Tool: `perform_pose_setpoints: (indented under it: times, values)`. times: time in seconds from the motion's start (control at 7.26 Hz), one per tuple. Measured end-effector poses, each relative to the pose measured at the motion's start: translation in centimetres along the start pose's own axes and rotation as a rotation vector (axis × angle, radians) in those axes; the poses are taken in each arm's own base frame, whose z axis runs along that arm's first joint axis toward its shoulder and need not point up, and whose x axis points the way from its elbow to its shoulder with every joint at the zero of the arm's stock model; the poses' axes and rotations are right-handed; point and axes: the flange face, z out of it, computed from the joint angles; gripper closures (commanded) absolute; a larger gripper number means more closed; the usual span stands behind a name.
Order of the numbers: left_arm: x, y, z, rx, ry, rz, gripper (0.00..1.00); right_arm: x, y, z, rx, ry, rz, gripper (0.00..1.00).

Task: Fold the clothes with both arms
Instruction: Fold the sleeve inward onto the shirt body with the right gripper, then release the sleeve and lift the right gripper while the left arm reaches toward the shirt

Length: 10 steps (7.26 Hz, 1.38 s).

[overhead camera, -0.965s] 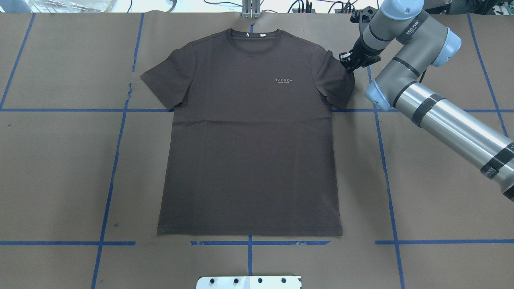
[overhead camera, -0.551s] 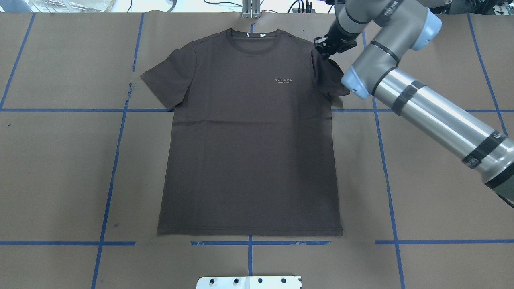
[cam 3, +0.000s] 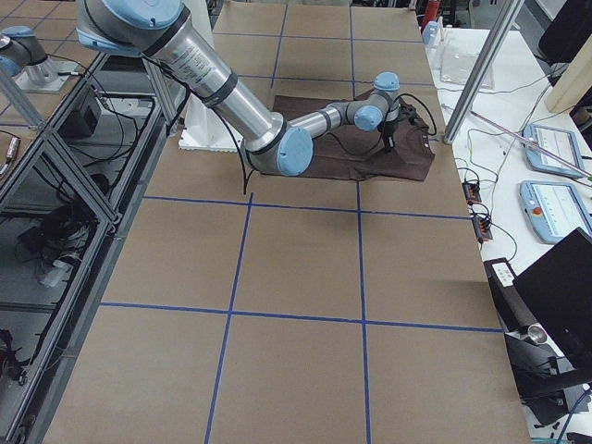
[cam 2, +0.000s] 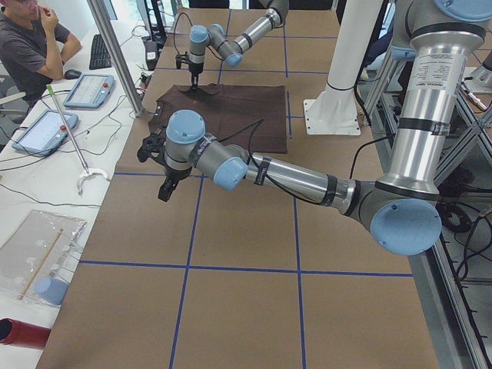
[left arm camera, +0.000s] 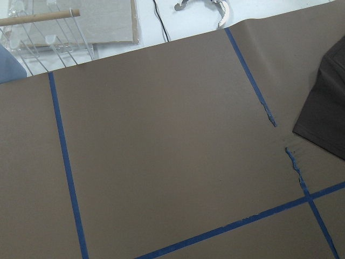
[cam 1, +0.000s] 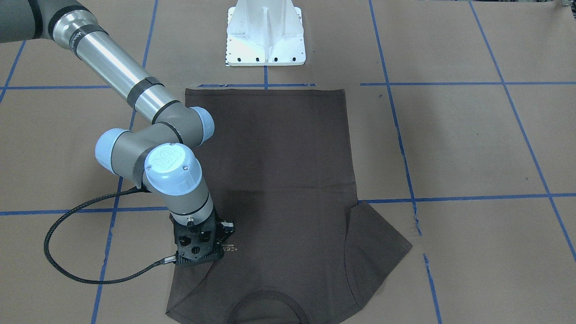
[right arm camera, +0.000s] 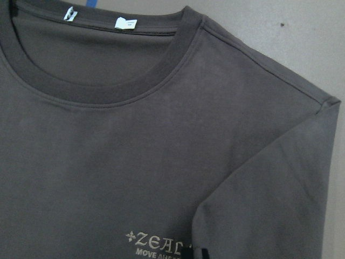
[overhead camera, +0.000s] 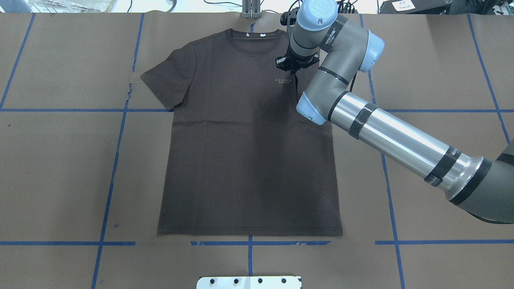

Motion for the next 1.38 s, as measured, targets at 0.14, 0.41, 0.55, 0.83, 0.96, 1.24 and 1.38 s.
perform_pose_setpoints:
  times: [0.14,0.41,0.55,0.83,0.96,1.24,1.38]
  values:
    - [0.1,0.0,-0.1,0.001,0.000,-0.003,0.00,-0.6,0.5,0.4,0.005,0.007,-0.006,1.00]
    - [0.1,-0.1,-0.1,0.003,0.001,-0.007,0.00,-0.9,0.7,0.5,0.011,0.010,-0.008,0.01]
    - [0.2,-0.1,-0.1,0.003,0.001,-0.006,0.00,-0.9,0.7,0.6,0.012,0.010,-0.006,0.00]
    - [0.7,-0.7,-0.1,0.008,0.002,-0.017,0.00,-1.0,0.7,0.4,0.015,0.006,0.001,0.00]
    - [2.3,-1.7,0.5,0.006,0.013,-0.042,0.00,-1.2,0.5,-0.3,0.015,-0.010,0.020,0.00]
    - [9.9,-5.3,4.5,-0.009,0.029,-0.125,0.00,-1.1,0.0,-3.8,-0.061,-0.046,0.091,0.00]
    - [15.0,-6.9,7.2,-0.012,0.031,-0.173,0.00,-0.5,0.0,-6.7,-0.107,-0.024,0.132,0.00]
